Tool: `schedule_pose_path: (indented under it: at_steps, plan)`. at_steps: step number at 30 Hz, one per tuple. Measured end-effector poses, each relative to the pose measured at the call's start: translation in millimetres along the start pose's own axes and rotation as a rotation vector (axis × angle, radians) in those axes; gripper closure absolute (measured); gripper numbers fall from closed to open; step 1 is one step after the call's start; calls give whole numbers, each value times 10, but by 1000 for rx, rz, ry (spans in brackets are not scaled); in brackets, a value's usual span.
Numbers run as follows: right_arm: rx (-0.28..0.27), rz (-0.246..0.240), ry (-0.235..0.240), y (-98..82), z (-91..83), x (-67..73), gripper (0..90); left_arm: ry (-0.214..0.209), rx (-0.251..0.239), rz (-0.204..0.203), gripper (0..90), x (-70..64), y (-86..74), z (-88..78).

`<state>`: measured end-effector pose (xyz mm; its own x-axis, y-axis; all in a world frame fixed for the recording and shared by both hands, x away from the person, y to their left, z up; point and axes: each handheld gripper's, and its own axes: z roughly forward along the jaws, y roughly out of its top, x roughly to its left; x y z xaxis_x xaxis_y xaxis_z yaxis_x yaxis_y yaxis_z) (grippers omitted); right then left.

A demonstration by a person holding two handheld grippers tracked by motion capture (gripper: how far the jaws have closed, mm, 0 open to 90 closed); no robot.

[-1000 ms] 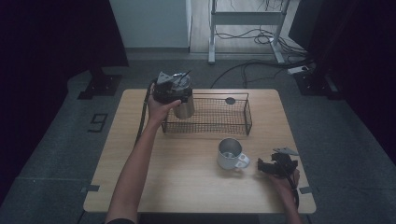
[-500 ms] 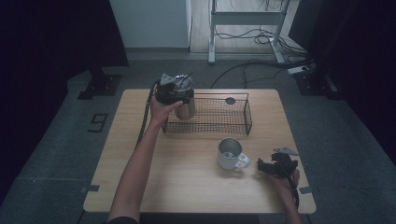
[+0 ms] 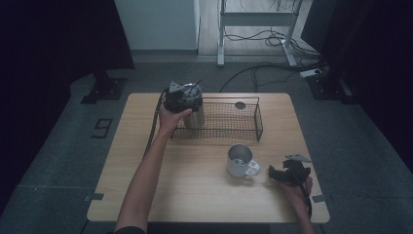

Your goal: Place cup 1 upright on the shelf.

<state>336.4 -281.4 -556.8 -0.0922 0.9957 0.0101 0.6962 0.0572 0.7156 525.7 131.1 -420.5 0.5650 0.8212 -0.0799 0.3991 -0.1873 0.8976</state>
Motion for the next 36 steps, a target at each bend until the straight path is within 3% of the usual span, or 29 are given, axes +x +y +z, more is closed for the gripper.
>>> schedule_pose_path:
  at_steps: [17, 36]
  plan:
    - [0, 0, 0, 0, 0, 0, 3, 26, 30, -10, 41, 0, -171, 123]
    - [0, 0, 0, 0, 0, -1, 3, 60, 58, 7, 39, -74, -338, 220]
